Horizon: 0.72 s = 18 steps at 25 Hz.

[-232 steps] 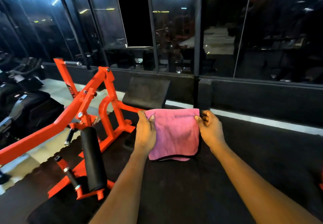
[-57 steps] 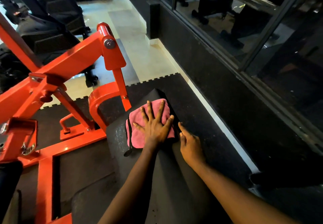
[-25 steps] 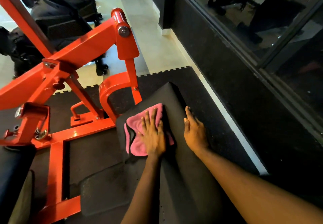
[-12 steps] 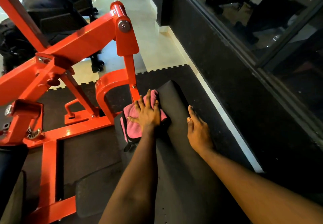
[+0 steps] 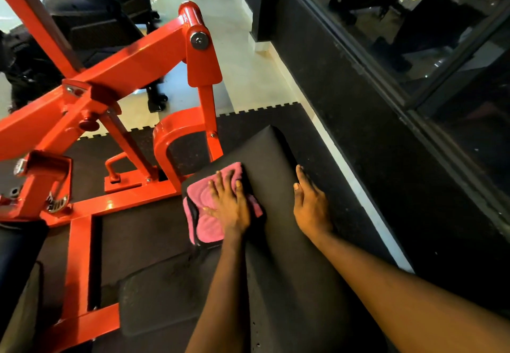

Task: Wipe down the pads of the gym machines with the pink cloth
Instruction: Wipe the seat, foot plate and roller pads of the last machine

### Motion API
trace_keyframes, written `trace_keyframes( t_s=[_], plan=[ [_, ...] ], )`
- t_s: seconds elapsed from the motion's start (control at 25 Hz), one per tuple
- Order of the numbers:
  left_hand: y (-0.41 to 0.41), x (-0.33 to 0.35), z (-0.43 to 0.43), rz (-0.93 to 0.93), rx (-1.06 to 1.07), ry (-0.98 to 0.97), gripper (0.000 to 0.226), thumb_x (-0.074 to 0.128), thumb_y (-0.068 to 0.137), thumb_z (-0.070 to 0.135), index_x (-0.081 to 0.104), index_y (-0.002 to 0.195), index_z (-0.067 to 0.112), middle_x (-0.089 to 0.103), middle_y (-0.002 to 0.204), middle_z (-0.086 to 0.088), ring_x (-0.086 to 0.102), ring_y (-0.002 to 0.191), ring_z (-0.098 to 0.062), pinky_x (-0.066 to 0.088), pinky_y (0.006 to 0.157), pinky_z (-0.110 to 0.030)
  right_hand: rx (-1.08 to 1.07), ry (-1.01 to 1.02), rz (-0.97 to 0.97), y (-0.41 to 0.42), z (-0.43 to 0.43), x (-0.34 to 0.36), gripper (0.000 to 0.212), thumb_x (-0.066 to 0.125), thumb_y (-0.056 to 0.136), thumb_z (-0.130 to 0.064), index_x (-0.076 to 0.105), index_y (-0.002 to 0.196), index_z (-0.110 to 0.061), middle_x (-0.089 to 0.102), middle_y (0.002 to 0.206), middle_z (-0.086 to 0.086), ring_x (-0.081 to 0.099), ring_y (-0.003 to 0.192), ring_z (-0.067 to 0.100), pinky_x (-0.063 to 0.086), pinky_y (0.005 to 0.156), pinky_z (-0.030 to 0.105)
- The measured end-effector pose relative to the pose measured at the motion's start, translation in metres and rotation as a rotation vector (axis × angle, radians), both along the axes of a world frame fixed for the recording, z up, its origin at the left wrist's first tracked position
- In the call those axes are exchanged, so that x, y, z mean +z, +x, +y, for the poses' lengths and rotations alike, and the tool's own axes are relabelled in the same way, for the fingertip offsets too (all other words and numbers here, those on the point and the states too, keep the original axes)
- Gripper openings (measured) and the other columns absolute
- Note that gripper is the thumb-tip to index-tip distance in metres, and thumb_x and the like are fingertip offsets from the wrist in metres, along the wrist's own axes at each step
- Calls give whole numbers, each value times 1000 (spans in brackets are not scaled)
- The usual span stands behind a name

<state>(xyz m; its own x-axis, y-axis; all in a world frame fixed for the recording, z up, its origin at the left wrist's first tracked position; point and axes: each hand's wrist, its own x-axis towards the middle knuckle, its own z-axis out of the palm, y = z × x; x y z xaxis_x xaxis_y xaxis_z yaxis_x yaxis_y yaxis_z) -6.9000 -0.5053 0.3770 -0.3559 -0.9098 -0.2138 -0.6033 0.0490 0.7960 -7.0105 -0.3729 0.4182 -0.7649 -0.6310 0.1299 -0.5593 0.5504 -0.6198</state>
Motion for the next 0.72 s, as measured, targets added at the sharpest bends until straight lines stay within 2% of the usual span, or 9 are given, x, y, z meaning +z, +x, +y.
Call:
trace_keyframes(
  t_s=[0.12,0.24,0.36,0.52,0.72],
  plan=[
    [-13,33,44,89,-113,26,46,22,102,49,14,147,50,4,166,14,-6,153,-9,-7,115,-67,8,27,-60,-3,0,4,47,45,107,-21,41,153,-17,47,153,14,49,138,31,42,110,38],
    [-17,37,47,-121,-218,-26,58,30,102,56,5,154,51,-12,165,15,-16,152,-14,-10,108,-73,12,22,-106,-5,1,7,47,44,107,-21,39,154,-18,44,155,12,46,140,29,38,112,34],
    [1,17,19,-277,-132,20,68,31,96,68,-3,153,52,-15,164,16,-16,152,-17,-8,104,-78,12,-3,-103,-4,1,6,47,46,107,-19,40,153,-17,47,153,15,47,140,30,39,112,35],
    [36,-20,-8,-383,19,139,68,29,98,64,-1,156,45,-10,165,15,-13,152,-14,1,104,-82,3,-15,-118,-3,0,5,46,44,107,-22,39,154,-19,48,152,16,49,138,30,40,112,36],
    [36,-9,36,-347,16,150,60,24,105,49,0,158,36,-10,167,6,-14,152,-20,3,113,-72,7,-19,-70,-3,2,6,46,45,107,-20,41,153,-16,51,149,17,52,135,33,42,109,37]
  ],
)
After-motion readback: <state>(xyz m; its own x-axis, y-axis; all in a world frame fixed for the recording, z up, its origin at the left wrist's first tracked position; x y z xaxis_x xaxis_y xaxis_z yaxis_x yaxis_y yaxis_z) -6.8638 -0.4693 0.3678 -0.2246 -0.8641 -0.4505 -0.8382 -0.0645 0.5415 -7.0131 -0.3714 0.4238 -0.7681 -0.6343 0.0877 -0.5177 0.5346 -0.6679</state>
